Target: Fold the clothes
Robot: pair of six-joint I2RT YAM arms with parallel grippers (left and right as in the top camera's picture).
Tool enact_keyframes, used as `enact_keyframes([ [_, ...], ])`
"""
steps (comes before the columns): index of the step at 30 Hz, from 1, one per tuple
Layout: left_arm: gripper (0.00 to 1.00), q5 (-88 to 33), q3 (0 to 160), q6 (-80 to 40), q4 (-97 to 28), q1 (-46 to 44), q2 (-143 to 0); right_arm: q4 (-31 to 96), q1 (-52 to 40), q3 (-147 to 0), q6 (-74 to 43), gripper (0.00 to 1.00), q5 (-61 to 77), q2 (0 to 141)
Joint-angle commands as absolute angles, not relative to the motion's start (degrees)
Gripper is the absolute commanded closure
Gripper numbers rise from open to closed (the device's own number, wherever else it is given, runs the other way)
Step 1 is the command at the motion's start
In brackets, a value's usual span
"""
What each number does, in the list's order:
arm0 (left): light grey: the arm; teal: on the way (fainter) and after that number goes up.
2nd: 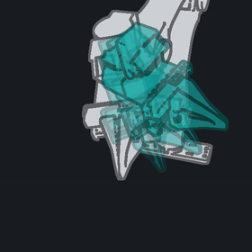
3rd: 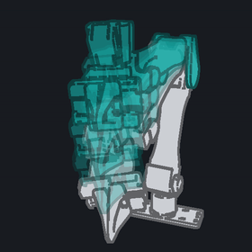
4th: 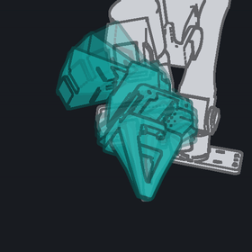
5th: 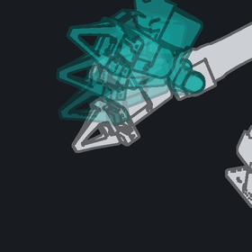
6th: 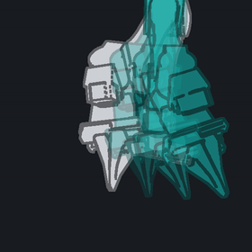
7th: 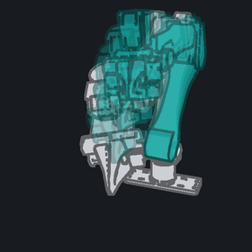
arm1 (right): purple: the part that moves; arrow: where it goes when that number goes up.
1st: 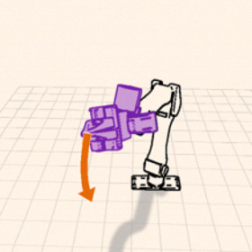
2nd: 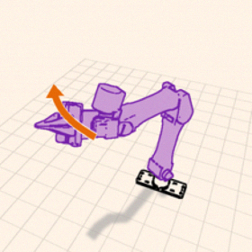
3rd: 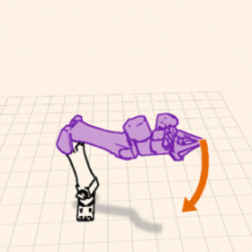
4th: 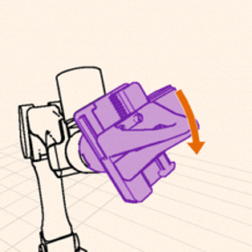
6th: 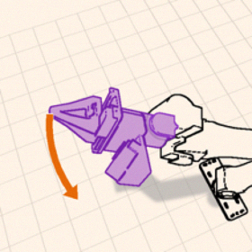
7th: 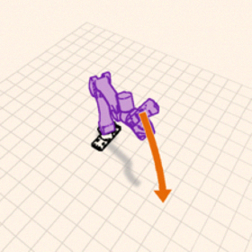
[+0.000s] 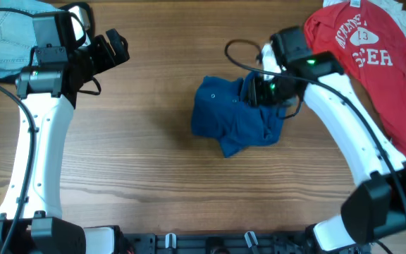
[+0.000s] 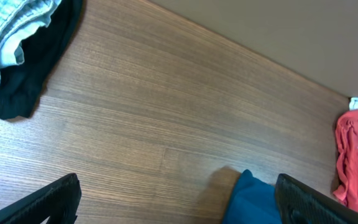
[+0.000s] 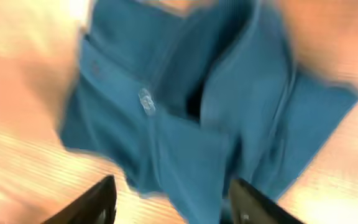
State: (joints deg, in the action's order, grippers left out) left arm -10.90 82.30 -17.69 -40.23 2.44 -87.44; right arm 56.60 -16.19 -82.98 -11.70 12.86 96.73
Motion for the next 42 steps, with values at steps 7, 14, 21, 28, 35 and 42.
enact_keyframes([
  [7, 0.00, -10.3, 82.5, -16.7, -40.2, 2.9, -87.8, 47.5, -16.0, -83.7, -15.2, 0.40, 3.8, 110.2],
  [14, 0.00, -10.3, 82.5, -16.7, -40.6, 2.9, -87.8, 44.5, -15.7, -83.6, -15.6, 0.41, 3.2, 112.3],
  [21, 0.00, -10.3, 82.5, -16.7, -40.6, 2.9, -87.8, 47.7, -12.2, -83.7, -16.1, 0.45, 4.6, 110.6],
  [28, 0.00, -10.3, 82.5, -16.7, -40.6, 2.9, -87.8, 48.9, -10.5, -84.4, -14.9, 0.38, 8.0, 102.7],
  [35, 0.00, -10.3, 82.5, -16.7, -40.6, 2.9, -87.8, 55.5, -10.5, -83.9, -15.2, 0.38, 5.8, 103.0],
  [42, 0.00, -10.3, 82.5, -16.7, -40.6, 2.9, -87.8, 52.5, -10.5, -80.1, -14.6, 0.39, 6.6, 104.4],
])
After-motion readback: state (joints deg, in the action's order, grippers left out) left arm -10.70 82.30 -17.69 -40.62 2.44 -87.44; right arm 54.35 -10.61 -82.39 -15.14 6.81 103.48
